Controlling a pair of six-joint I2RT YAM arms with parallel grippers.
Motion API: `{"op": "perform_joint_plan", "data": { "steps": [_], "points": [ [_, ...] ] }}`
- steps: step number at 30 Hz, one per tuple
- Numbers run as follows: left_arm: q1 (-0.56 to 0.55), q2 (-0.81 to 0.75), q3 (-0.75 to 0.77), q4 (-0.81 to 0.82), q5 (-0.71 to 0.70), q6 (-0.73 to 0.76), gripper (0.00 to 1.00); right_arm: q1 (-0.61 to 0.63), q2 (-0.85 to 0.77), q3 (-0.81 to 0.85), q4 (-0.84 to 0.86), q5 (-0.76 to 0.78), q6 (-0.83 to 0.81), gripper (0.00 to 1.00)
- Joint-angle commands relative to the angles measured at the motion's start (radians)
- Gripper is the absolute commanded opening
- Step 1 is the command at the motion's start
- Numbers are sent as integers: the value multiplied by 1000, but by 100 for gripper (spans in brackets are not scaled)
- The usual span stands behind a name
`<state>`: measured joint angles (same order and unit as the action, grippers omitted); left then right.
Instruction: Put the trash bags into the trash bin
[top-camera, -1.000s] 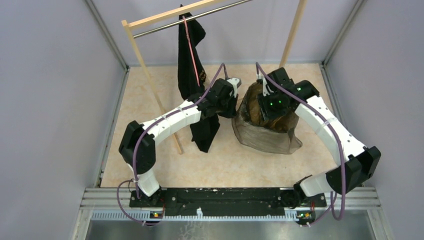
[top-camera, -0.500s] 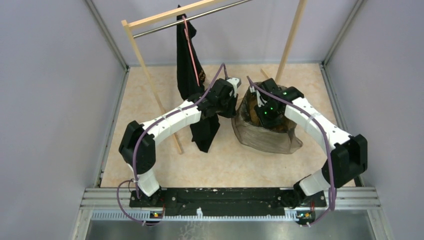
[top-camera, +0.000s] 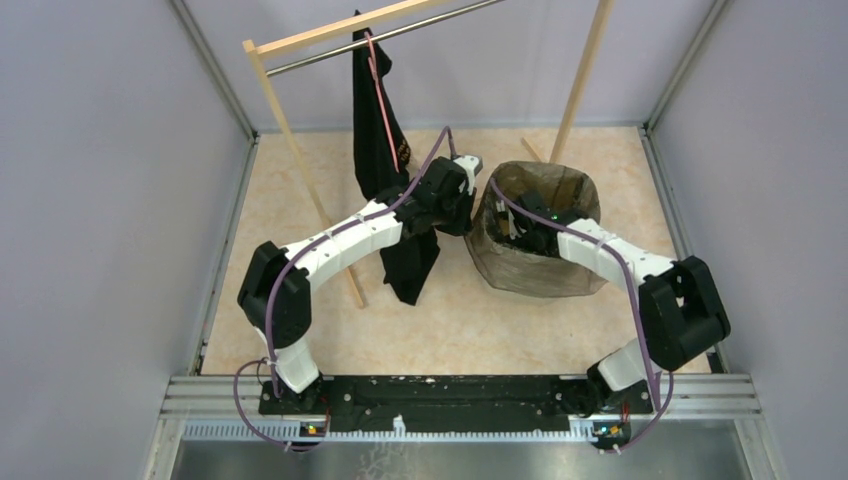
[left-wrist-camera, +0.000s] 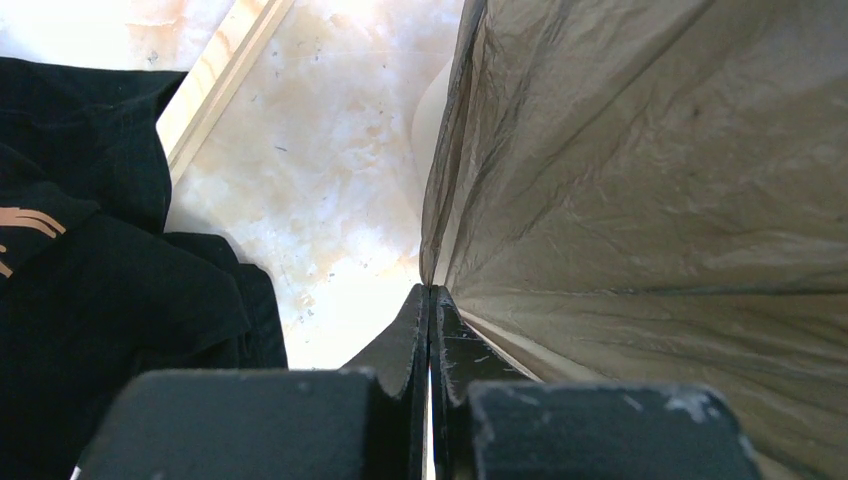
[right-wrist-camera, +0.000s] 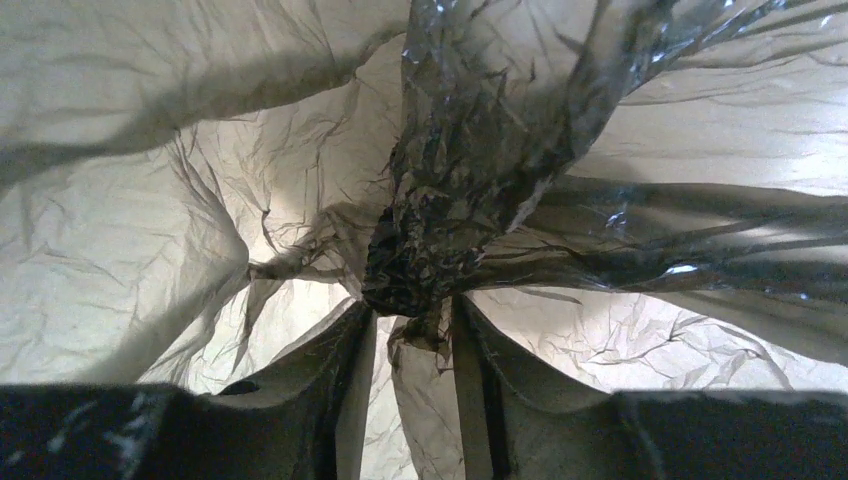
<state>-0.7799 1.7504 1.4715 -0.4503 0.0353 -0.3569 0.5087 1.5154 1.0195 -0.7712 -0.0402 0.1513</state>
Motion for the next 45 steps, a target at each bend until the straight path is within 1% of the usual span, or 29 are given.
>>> {"op": "perform_joint_plan", "data": {
  "steps": [1, 5, 8, 9, 11, 12, 14, 16, 20, 22, 23, 26, 29, 30, 33, 34, 37, 39, 41, 45],
  "points": [
    [-1, 10, 14, 17, -4, 15, 0, 11, -43, -32, 153, -16, 22, 35],
    [-2, 10, 18, 18, 2, 12, 0, 11, -36, -71, 197, 1, 24, 38],
    [-2, 9, 28, 10, 10, 11, 0, 11, -37, -60, 174, 23, 35, 41],
    [-2, 8, 31, 6, 12, 10, 4, 11, -45, -48, 153, 36, 44, 45],
    [-2, -5, 32, -2, 6, 8, 16, 11, -84, -17, 105, 75, 56, 53],
    [-2, -13, 31, -4, 3, 8, 20, 11, -110, -1, 84, 89, 58, 57],
    [-2, -31, 30, -11, -5, 9, 24, 11, -167, 25, 53, 102, 59, 63],
    [-2, -52, 30, -20, -14, 10, 29, 11, -211, 52, 24, 121, 57, 65],
    [-2, -100, 29, -47, -27, 17, 40, 11, -264, 90, -15, 155, 57, 65],
    [-2, -128, 27, -59, -27, 22, 43, 11, -279, 97, -19, 163, 59, 66],
    [-2, -141, 27, -64, -58, 25, 45, 11, -286, 102, -19, 168, 60, 67],
    [-2, -182, 19, -87, -88, 35, 50, 11, -300, 119, -19, 174, 62, 70],
    [-2, -237, 6, -96, -114, 43, 57, 11, -309, 128, -2, 184, 71, 74],
    [-2, -256, 1, -93, -113, 46, 62, 11, -307, 131, 3, 198, 78, 75],
    [-1, -316, 2, -65, -63, 57, 75, 11, -290, 126, 1, 291, 122, 75],
    [1, -333, 11, -55, -7, 61, 80, 9, -285, 122, -4, 317, 140, 76],
    [4, -363, 72, -41, 121, 84, 89, 9, -292, 77, 10, 345, 184, 81],
    [4, -379, 125, -32, 189, 93, 94, 10, -292, 53, 12, 351, 200, 83],
    [4, -404, 146, -4, 251, 99, 98, 10, -285, 35, -2, 381, 218, 86],
    [4, -466, 155, 70, 345, 102, 98, 8, -275, 10, -47, 489, 253, 88]
  ]
}}
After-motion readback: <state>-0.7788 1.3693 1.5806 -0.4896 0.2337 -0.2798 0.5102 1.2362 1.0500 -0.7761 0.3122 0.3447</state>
